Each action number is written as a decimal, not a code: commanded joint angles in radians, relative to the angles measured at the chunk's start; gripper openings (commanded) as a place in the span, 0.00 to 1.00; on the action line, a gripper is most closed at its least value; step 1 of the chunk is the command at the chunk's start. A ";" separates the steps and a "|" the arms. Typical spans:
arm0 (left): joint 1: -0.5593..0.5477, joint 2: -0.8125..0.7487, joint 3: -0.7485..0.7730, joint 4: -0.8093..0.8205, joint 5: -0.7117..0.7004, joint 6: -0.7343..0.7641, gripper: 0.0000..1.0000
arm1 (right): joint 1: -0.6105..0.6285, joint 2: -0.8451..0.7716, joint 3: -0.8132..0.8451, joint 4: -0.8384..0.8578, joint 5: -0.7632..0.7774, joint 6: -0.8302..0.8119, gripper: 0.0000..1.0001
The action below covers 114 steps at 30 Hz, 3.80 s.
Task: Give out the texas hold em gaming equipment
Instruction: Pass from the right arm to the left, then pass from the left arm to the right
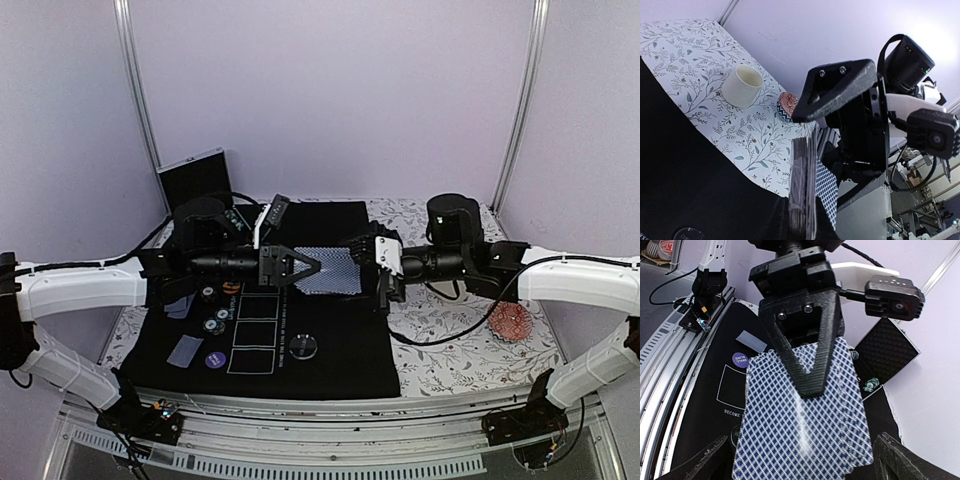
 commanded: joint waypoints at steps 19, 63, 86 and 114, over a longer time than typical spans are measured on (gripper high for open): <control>-0.013 0.005 0.019 -0.056 -0.035 0.040 0.00 | 0.080 0.129 0.063 0.010 0.250 -0.120 0.94; -0.001 0.055 -0.055 0.098 0.101 -0.071 0.02 | 0.098 0.190 0.075 -0.037 0.252 -0.109 0.61; -0.027 0.094 -0.059 0.168 0.171 -0.098 0.09 | 0.096 0.185 0.100 -0.024 0.268 -0.104 0.59; -0.017 0.057 -0.045 0.081 0.103 -0.039 0.12 | 0.075 0.163 0.069 -0.041 0.273 -0.075 0.50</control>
